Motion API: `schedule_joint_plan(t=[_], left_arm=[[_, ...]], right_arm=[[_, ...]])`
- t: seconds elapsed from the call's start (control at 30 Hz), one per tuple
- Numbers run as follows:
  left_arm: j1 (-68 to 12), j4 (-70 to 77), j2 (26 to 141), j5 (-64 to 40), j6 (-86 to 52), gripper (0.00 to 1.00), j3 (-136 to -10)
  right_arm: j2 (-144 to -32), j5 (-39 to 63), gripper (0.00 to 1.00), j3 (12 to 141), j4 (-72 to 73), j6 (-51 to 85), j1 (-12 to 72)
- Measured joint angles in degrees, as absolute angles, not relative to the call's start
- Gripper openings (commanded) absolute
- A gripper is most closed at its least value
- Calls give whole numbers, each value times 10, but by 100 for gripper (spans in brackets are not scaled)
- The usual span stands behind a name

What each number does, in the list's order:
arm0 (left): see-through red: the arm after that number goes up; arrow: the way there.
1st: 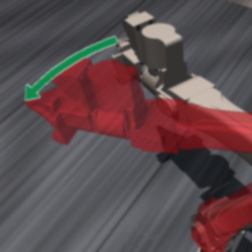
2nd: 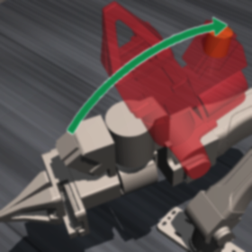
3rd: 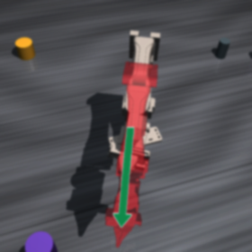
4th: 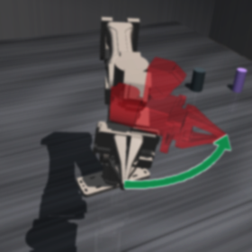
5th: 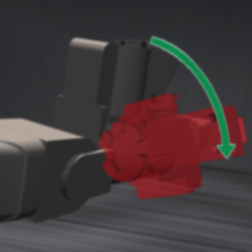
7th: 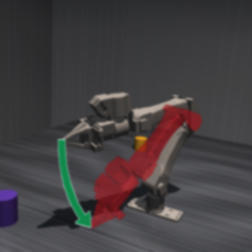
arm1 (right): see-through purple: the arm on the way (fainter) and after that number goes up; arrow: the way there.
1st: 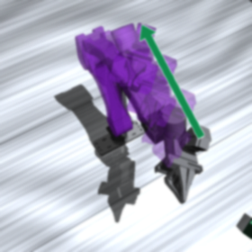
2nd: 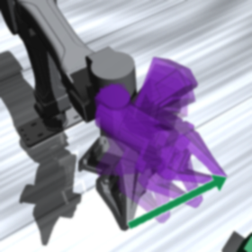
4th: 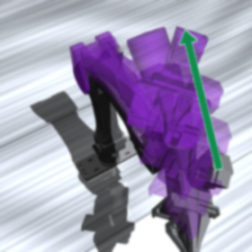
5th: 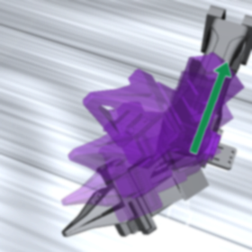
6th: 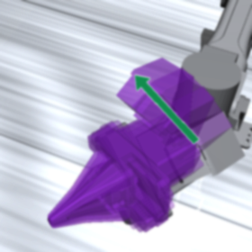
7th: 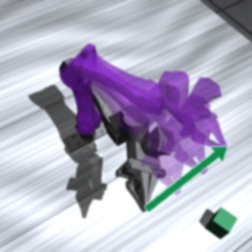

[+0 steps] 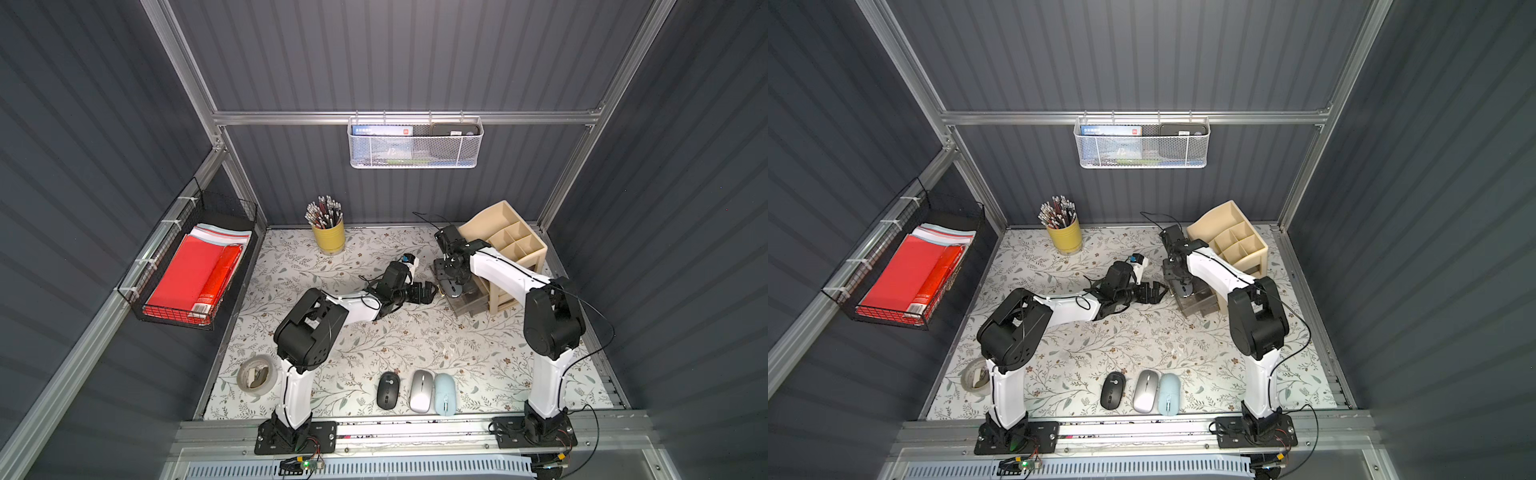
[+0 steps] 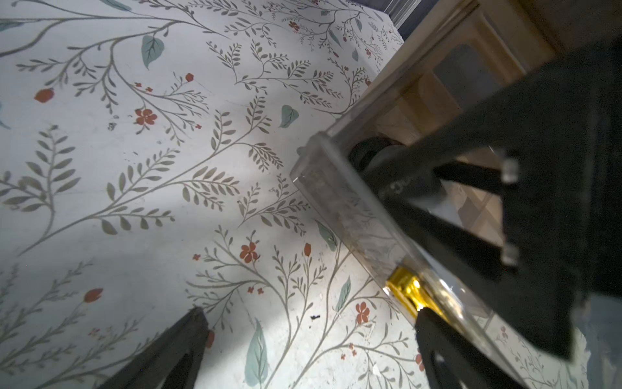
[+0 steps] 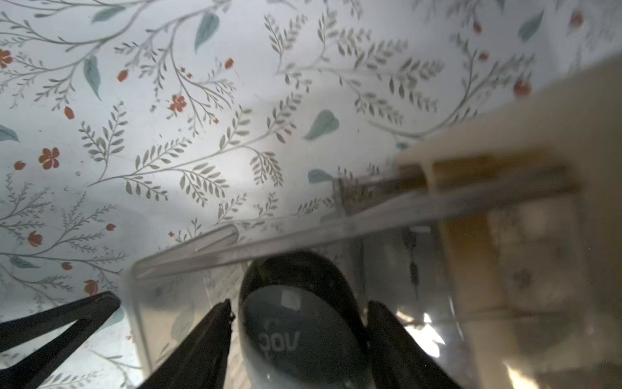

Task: Take the mice out of the drawer
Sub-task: Pick up the mouse from the drawer.

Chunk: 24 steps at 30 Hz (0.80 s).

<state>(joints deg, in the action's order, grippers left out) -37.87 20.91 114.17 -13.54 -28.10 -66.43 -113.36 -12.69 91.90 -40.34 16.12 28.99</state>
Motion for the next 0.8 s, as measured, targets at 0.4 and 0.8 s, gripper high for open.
schedule_joint_plan(t=[0.4, 0.8], left_arm=[[-379, 207, 1141, -133, -281, 99, -664], [-379, 169, 1085, -85, -265, 99, -652]], right_arm=[[-1134, -142, 81, 931, -478, 106, 293], [-1098, -115, 78, 922, -480, 84, 201]])
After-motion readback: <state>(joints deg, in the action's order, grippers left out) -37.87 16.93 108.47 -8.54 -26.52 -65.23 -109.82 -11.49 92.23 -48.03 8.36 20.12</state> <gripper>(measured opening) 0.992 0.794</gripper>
